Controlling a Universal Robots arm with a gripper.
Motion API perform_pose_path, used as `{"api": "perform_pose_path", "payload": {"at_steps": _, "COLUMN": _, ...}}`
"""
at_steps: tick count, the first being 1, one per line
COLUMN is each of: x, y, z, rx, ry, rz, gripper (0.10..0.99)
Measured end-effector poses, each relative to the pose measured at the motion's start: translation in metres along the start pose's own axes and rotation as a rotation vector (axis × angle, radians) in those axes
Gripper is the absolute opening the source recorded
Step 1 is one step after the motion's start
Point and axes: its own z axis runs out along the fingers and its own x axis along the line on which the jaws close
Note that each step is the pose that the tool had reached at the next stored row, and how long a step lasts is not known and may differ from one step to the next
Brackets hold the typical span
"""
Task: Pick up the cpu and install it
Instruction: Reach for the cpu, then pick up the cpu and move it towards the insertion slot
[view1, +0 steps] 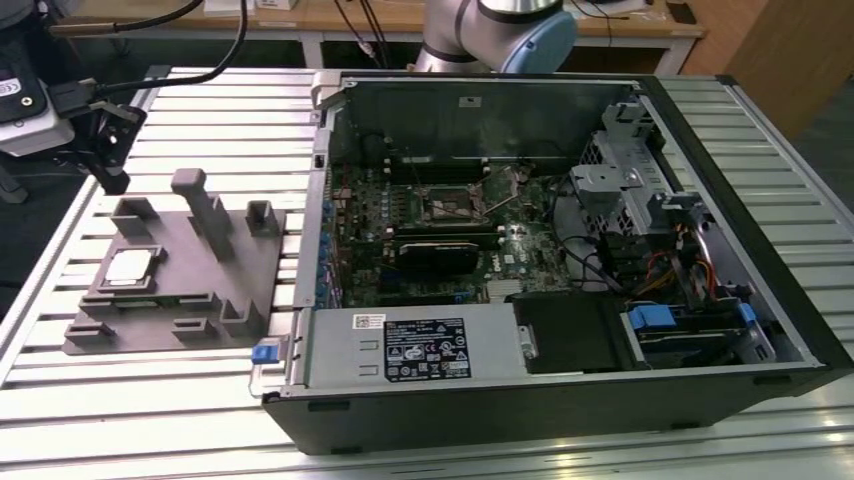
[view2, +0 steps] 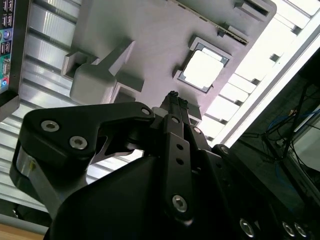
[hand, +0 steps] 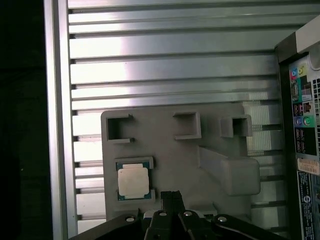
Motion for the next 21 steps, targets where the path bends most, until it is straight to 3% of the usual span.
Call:
{"api": "perform_pose_path", "payload": {"at_steps": 9, "x": 0.0004, "y": -0.0004, "z": 0.0029, "rx": 0.000, "ry": -0.0003, "rz": 0.000, "gripper": 0.106}}
{"api": "perform_pose_path", "payload": {"at_steps": 21, "x": 0.0041, "y": -0.0013, "z": 0.0141, "rx": 0.000, "ry": -0.0002, "rz": 0.000, "gripper": 0.106}}
